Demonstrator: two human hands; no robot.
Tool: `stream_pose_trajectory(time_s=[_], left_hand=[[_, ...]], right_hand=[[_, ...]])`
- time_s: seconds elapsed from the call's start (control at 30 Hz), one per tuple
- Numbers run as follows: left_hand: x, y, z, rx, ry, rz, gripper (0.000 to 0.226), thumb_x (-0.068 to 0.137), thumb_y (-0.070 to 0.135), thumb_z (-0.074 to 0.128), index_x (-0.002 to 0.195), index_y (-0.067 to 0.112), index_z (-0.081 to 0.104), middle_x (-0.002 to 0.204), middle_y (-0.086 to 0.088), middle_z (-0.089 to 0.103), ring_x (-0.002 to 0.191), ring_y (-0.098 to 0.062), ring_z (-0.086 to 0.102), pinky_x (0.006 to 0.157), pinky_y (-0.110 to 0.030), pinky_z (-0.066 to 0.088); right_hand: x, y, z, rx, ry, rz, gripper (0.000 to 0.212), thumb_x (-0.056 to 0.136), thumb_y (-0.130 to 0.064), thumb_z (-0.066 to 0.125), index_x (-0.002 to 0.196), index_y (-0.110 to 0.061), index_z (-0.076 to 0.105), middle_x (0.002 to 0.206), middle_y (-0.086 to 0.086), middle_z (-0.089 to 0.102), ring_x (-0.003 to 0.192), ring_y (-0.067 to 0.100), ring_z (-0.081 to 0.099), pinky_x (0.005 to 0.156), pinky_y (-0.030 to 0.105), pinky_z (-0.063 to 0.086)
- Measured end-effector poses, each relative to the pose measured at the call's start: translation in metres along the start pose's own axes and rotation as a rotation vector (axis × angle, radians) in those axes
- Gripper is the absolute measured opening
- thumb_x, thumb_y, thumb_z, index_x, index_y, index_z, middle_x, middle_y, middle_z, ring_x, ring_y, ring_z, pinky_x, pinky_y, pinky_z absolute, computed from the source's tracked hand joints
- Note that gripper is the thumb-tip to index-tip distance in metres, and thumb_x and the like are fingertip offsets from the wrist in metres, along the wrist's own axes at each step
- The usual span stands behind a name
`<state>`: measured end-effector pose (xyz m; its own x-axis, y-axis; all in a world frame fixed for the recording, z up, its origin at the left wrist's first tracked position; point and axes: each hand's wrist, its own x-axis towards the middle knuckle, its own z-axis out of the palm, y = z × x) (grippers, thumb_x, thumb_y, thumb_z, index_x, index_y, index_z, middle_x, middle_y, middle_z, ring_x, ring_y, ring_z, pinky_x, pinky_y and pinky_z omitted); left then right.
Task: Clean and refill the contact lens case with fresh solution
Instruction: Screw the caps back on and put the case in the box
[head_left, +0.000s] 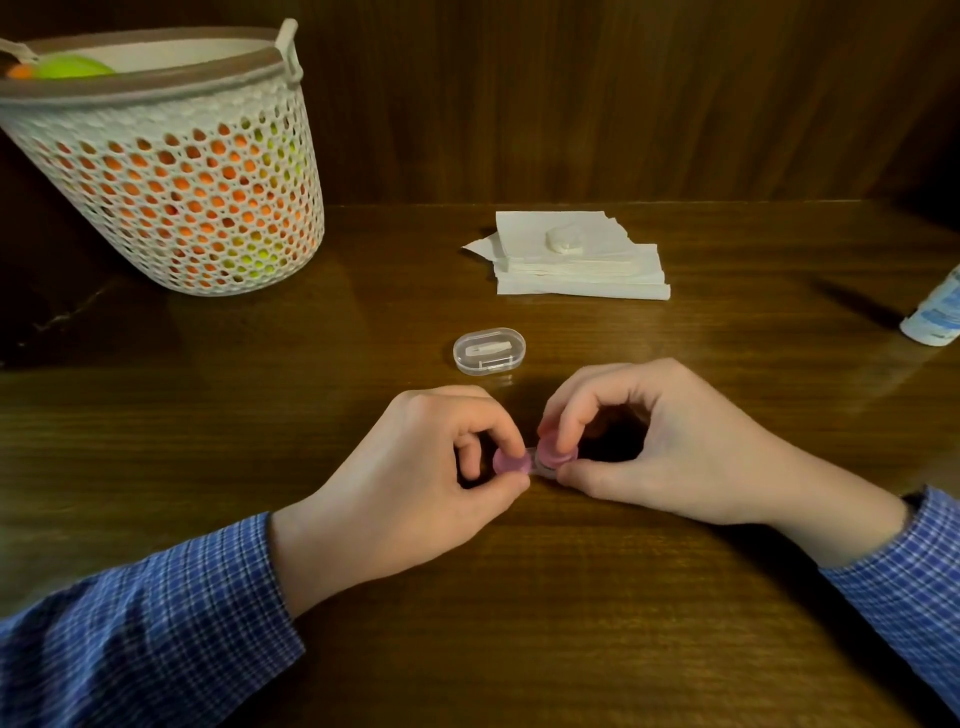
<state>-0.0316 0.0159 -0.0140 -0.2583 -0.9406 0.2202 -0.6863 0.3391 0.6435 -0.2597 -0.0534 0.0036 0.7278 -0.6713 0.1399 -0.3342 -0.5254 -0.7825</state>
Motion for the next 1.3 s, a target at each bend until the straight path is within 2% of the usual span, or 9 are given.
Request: stream_pose_trajectory(time_s=[0.2, 0.4, 0.87, 1.0, 1.3], left_hand=[[0.0001, -0.0002, 0.0, -0.003, 0.002, -0.007, 0.013, 0.084, 0.024, 0.085, 0.094, 0.027, 0.078, 0.09, 0.014, 0.069, 0.069, -0.016, 0.066, 0.055, -0.013, 0.049], [0.0004, -0.0001, 0.0002, -0.005, 0.0, -0.006, 0.012, 0.084, 0.025, 0.084, 0.094, 0.028, 0.078, 0.091, 0.013, 0.069, 0.068, -0.016, 0.065, 0.055, -0.013, 0.049], [-0.0001, -0.0007, -0.0002, -0.018, -0.003, -0.008, 0.011, 0.085, 0.024, 0.084, 0.093, 0.028, 0.078, 0.09, 0.012, 0.07, 0.067, -0.016, 0.066, 0.054, -0.014, 0.05], [-0.0003, -0.0006, -0.0008, -0.026, -0.009, 0.0, 0.011, 0.085, 0.022, 0.083, 0.094, 0.027, 0.079, 0.09, 0.012, 0.07, 0.067, -0.017, 0.066, 0.053, -0.014, 0.05], [0.0, 0.0008, -0.001, -0.043, -0.008, -0.009, 0.008, 0.087, 0.022, 0.083, 0.094, 0.025, 0.08, 0.089, 0.01, 0.072, 0.062, -0.018, 0.066, 0.054, -0.013, 0.049]], right_hand=[[0.0008, -0.0002, 0.0018, -0.051, -0.019, 0.017, 0.013, 0.078, -0.022, 0.088, 0.082, -0.029, 0.078, 0.101, -0.017, 0.074, 0.103, 0.005, 0.07, 0.09, 0.012, 0.05], [0.0012, 0.002, 0.003, -0.082, -0.012, 0.037, 0.013, 0.078, -0.02, 0.089, 0.08, -0.025, 0.077, 0.1, -0.016, 0.074, 0.101, 0.005, 0.07, 0.089, 0.018, 0.054], [0.0006, 0.004, 0.003, -0.075, -0.021, 0.034, 0.012, 0.079, -0.02, 0.088, 0.081, -0.026, 0.078, 0.097, -0.015, 0.074, 0.098, 0.008, 0.071, 0.088, 0.023, 0.056], [0.0004, 0.0053, 0.0038, -0.067, -0.018, 0.014, 0.013, 0.081, -0.017, 0.086, 0.084, -0.027, 0.078, 0.096, -0.011, 0.074, 0.094, 0.013, 0.071, 0.083, 0.028, 0.058], [-0.0003, 0.0059, 0.0023, -0.1, -0.068, -0.012, 0.016, 0.086, -0.015, 0.082, 0.095, -0.028, 0.08, 0.102, -0.013, 0.073, 0.097, 0.014, 0.071, 0.083, 0.028, 0.06]])
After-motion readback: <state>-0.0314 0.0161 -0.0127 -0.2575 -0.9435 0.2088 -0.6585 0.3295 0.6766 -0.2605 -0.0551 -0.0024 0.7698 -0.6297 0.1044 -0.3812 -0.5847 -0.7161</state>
